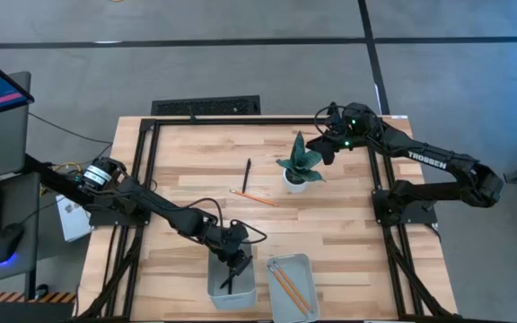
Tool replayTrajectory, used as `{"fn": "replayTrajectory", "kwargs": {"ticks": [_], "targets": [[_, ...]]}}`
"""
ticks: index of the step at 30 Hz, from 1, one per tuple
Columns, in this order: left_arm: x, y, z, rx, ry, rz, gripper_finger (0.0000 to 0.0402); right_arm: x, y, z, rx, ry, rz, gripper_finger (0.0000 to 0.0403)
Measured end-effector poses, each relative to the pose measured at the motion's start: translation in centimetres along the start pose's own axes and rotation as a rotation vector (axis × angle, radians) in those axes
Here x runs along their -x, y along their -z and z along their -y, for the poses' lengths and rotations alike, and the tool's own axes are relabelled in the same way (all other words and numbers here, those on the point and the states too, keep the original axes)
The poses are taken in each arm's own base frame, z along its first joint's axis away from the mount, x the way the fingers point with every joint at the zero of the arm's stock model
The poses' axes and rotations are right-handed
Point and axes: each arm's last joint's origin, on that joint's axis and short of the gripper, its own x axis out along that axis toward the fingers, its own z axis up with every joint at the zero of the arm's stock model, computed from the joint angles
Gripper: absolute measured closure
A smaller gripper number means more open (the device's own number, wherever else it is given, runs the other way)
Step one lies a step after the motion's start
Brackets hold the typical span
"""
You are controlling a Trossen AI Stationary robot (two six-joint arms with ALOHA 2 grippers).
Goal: Sort pens & pencils
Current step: Put the bottom pen into the left gray bin
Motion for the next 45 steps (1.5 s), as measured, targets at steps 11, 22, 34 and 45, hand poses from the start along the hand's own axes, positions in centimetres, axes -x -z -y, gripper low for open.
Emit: {"fn": "replayTrajectory", "kwargs": {"ticks": [11, 22, 34, 45], "targets": [[0.00, -0.03, -0.03, -0.103, -0.008, 0.015, 0.0352, 0.00, 0.00, 0.00, -0.001, 0.000, 0.000, 0.0305], [-0.03, 0.12, 0.05, -0.125, -0.018, 0.044, 0.0352, -0.01, 0.01, 0.00, -0.009, -0.003, -0.002, 0.0305], [-0.09, 0.61, 0.65, -0.143, 0.020, 0.060, 0.0340, -0.01, 0.02, 0.00, -0.011, -0.003, -0.002, 0.0305], [-0.08, 0.59, 0.63, -0.143, 0.017, 0.067, 0.0290, -0.01, 0.02, 0.00, -0.011, -0.003, -0.002, 0.0305]]}}
